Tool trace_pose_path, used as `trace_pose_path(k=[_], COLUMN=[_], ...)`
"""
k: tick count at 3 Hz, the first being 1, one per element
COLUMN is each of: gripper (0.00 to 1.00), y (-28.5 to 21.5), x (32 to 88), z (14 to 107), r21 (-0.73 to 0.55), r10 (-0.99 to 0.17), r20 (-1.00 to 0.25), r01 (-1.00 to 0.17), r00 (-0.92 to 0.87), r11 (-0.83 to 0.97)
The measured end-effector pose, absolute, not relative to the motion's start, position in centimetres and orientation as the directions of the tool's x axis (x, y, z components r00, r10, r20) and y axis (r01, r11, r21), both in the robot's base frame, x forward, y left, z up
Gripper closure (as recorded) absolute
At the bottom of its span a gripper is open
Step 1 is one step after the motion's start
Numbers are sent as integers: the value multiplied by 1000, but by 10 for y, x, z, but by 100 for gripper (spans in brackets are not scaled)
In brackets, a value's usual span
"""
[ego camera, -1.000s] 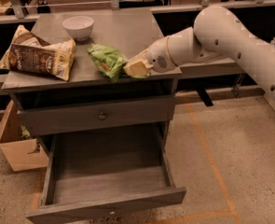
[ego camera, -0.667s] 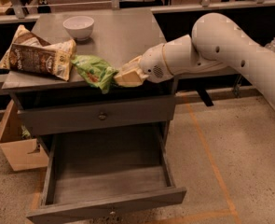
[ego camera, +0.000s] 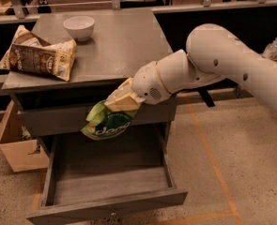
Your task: Place green rice chip bag into middle drawer
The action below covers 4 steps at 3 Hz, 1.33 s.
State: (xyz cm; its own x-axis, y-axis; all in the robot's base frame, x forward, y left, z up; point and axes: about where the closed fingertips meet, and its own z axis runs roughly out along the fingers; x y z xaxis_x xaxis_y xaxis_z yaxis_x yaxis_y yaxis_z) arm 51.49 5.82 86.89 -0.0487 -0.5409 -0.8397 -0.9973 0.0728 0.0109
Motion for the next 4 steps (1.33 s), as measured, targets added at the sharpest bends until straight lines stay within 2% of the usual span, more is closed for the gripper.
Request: trace_pose_path(k=[1,4], gripper=[100,100], y=[58,119], x=[515,474], z=[869,703], r21=[11,71], r10=[-541,-587], r20=[-840,-808], r01=[-997,-997], r00=[-49,-54], r11=[73,-6])
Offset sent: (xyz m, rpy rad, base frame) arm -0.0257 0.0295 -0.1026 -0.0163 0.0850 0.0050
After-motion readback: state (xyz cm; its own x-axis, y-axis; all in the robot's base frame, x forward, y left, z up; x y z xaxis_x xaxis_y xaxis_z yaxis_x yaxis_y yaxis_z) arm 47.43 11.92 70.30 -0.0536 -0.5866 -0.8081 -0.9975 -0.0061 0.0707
